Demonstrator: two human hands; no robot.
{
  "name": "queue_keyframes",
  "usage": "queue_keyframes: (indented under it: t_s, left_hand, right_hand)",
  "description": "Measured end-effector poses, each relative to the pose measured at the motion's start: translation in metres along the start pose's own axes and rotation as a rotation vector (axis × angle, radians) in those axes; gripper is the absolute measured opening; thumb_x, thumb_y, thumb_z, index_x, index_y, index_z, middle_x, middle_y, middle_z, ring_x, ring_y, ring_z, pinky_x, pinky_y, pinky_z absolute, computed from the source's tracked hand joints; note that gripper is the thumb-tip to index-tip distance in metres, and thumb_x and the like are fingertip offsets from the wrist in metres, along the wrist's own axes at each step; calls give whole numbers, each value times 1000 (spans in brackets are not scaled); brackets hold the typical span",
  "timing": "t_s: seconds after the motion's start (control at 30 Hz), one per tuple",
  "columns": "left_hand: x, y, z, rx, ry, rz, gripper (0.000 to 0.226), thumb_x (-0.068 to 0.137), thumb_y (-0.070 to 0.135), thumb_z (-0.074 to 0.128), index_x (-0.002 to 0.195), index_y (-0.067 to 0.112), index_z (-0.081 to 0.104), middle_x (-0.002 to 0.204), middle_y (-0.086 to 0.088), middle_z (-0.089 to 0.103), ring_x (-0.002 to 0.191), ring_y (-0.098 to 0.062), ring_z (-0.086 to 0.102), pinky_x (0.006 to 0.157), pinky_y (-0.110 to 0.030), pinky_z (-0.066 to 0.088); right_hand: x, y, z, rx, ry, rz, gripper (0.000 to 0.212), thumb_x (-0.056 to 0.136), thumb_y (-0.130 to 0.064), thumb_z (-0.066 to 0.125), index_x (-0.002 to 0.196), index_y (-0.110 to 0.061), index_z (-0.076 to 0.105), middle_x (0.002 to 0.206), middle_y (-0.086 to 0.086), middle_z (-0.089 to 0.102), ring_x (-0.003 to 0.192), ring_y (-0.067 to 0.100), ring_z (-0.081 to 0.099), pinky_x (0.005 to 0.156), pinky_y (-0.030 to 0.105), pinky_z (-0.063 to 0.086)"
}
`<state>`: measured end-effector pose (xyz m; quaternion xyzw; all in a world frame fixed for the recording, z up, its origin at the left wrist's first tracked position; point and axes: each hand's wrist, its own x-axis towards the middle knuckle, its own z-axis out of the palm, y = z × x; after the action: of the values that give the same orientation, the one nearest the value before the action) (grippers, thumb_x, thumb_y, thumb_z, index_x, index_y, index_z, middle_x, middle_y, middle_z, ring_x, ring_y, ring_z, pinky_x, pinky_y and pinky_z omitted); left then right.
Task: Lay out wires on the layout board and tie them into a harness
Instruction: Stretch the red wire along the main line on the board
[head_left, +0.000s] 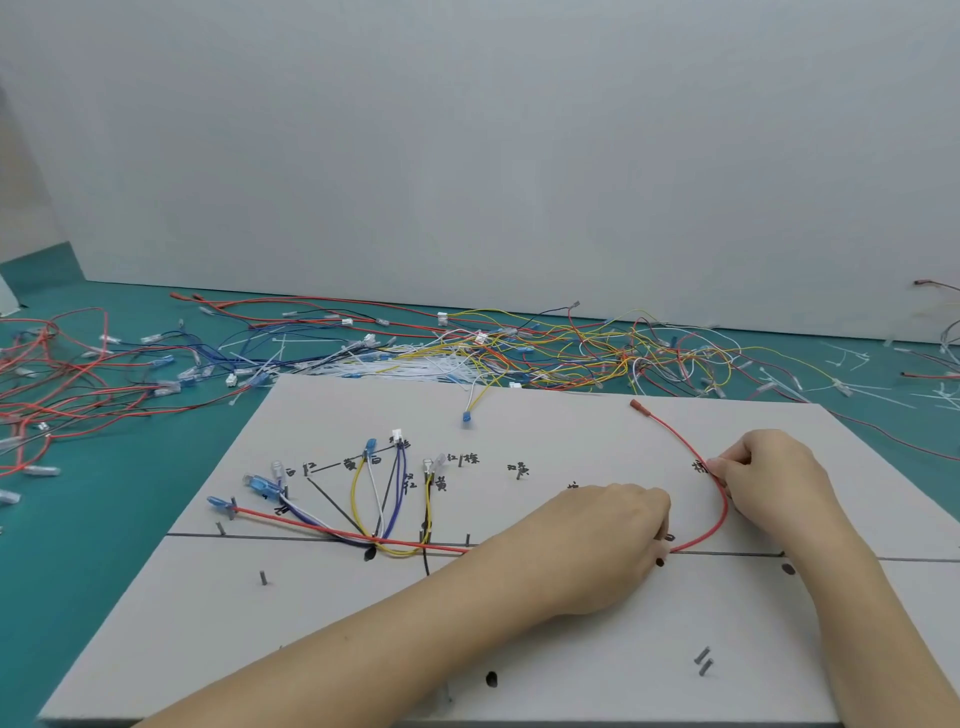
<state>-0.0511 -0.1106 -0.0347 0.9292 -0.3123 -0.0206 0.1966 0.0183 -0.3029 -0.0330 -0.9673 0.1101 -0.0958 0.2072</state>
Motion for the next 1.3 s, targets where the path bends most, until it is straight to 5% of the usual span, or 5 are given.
queue_keyframes:
  t_s: [0.3,0.43,0.67,1.07,1.3]
  left_hand:
    - [-10,-4,-1,-3,-18,8,17,101,25,42,110,13,50,115,-8,58,100,-29,53,86,-41,43]
    - [-17,-10,-3,19,-5,25,17,101,29,43,110,16,50,115,-3,59,103,-26,54,86,-40,43]
    - [-13,-25,-9,145,78,108,19,100,34,43,109,20,52,113,2,61,104,-24,57,72,-34,37]
    - [-6,-42,-14,168,113,74,21,100,35,43,111,19,53,113,4,62,104,-22,58,79,-37,45]
    - [-8,-41,-13,121,163,68,20,97,34,48,110,21,56,100,6,61,96,-20,57,74,-35,45]
  right_hand:
    - [-6,-3,4,4,-1,7,25,89,-13,65,73,6,67,71,11,66,79,35,57,58,31,32]
    - [-9,-9,6,-17,8,-26,26,89,-11,63,84,14,65,91,25,68,91,41,59,59,30,33]
    - [0,-25,10,-15,-15,-17,24,90,-11,62,86,11,69,94,24,70,91,42,60,66,32,40]
    - [17,-38,15,-21,-33,-38,20,87,-6,58,77,11,60,96,25,69,91,42,62,72,37,50]
    - [10,-34,24,72,-30,-73,24,89,-34,62,95,-12,53,96,3,56,88,23,49,70,31,35]
